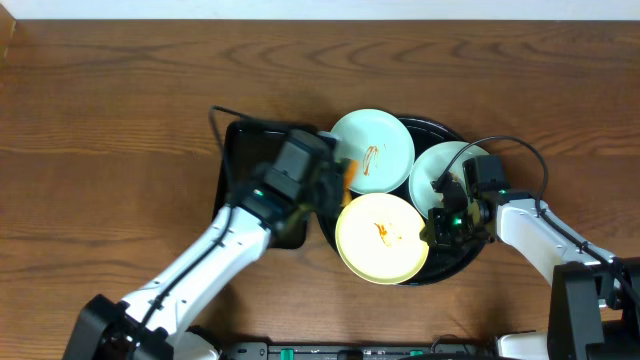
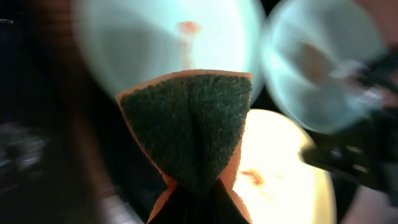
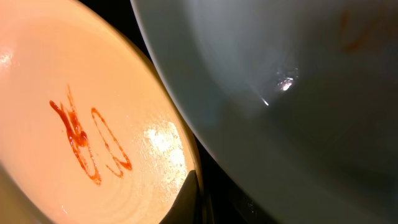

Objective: Clean dirty plates on tray and stack at the side
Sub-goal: 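Scrub the yellow plate with the sponge in the left gripper, then lift the yellow plate with the right gripper and place it right of the tray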

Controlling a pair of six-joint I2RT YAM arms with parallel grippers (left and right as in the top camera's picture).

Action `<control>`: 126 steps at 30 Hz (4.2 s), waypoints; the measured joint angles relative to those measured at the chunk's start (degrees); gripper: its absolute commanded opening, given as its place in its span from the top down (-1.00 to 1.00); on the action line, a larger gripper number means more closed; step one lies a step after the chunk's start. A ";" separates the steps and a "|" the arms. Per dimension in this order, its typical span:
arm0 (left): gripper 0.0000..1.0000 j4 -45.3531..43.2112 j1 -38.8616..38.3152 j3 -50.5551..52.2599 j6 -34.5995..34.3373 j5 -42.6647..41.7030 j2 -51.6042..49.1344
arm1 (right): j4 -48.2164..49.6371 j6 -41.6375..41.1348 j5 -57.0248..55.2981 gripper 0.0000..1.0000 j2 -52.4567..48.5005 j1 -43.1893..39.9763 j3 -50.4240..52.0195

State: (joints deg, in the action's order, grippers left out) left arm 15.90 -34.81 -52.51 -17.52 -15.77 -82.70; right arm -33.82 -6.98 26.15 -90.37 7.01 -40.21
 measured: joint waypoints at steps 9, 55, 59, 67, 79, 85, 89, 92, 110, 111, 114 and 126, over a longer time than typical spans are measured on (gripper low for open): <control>0.85 -7.23 -10.75 0.00 -19.17 -0.83 -9.44 | 0.00 0.00 0.02 0.98 0.00 -0.02 0.02; 0.85 9.05 -1.68 -0.55 -14.73 7.37 1.81 | -0.79 1.14 -3.15 0.98 13.55 0.00 0.52; 0.85 10.91 4.42 -0.55 -14.08 7.91 1.81 | -0.39 1.14 -10.47 0.98 20.63 0.02 0.52; 0.85 10.91 14.23 -0.55 -12.20 8.52 1.81 | 3.50 0.11 -25.79 0.98 26.97 3.78 0.52; 0.85 10.93 17.51 -0.55 -11.96 8.66 -0.04 | 10.64 5.73 -51.32 0.98 27.65 23.67 0.52; 0.85 10.91 17.51 -0.52 -11.93 8.66 -0.13 | 17.51 13.16 -61.33 0.98 27.65 31.39 0.52; 0.85 10.93 17.51 -0.52 -11.76 8.66 -0.13 | 19.10 17.84 -64.85 0.98 27.65 33.90 0.52; 0.85 10.93 17.51 -0.52 -11.54 8.66 -0.13 | 19.17 20.26 -66.34 0.98 27.65 34.25 0.52; 0.85 10.93 17.51 -0.52 -11.08 8.66 -0.13 | 18.01 12.04 -66.71 0.98 27.65 31.56 0.52; 0.85 10.93 17.51 -0.52 -11.08 8.66 -0.13 | 16.98 8.35 -65.22 0.98 27.65 29.55 0.52; 0.85 10.93 17.51 -0.52 -11.08 8.66 -0.13 | 16.00 0.26 -60.06 0.98 27.65 22.75 0.52; 0.85 10.93 17.51 -0.50 -10.95 8.66 -0.13 | 19.58 -15.65 -32.37 0.98 27.12 -16.35 0.52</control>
State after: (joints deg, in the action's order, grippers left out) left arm 26.83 -17.30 -53.01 -28.47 -7.11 -82.83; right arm -14.24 -22.63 -6.22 -63.24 -9.34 -39.68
